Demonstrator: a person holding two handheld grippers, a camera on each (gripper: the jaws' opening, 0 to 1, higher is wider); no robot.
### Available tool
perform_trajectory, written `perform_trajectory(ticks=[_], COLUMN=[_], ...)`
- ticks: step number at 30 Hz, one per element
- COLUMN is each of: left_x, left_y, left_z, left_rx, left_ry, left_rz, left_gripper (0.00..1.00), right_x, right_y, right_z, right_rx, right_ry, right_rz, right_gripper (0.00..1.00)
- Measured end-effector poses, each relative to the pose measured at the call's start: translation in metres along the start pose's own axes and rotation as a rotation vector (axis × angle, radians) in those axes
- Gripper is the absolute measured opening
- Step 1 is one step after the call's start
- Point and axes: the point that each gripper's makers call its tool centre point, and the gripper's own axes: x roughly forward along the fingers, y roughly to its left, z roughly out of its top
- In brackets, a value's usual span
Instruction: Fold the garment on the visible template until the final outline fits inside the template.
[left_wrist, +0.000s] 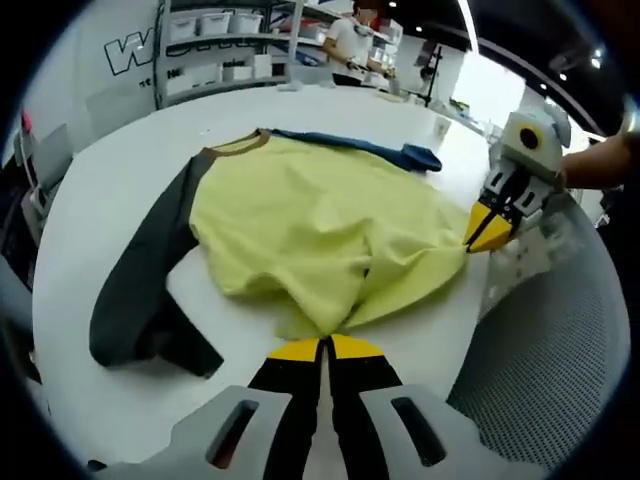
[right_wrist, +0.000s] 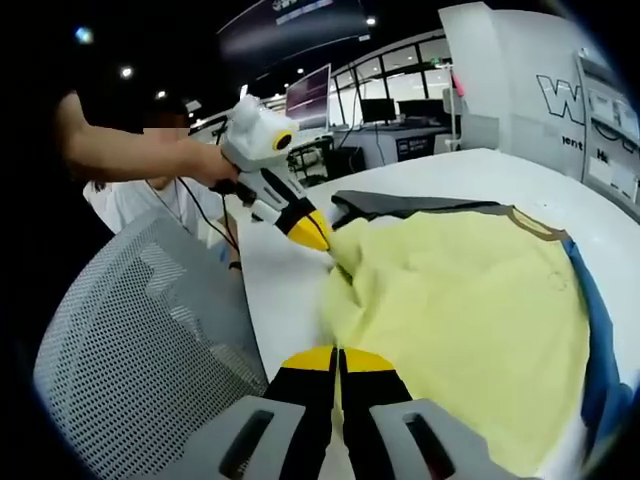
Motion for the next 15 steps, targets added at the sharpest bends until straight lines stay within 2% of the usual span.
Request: perform_trajectory(ticks=[9, 12, 14, 15], left_x=[-0.015, -0.019, -0.020, -0.020], left_y=[-0.004, -0.001, 0.003, 0.008], left_z=[-0.022, -0.033, -0.041, -0.046], left_rx=[-0.055, -0.157, -0.216, -0.216], left_ry=[0.034, 0.064, 0.070, 0.072], left_rz=[0.012, 0.027, 0.027, 0.044], left_gripper=[0.05, 0.05, 0.05, 0.04], right_x=[0.009, 0.011, 0.012, 0.013], right_y=[0.011, 0.012, 0.014, 0.014], right_z=[-0.016, -0.025, -0.030, -0.032], right_rx=[-0.082, -0.147, -0.156, -0.161], right_ry=[0.076, 0.121, 0.137, 0.140], right_rz=[0.017, 0.015, 0.015, 0.015], right_gripper=[0.00, 0.00, 0.00, 0.00])
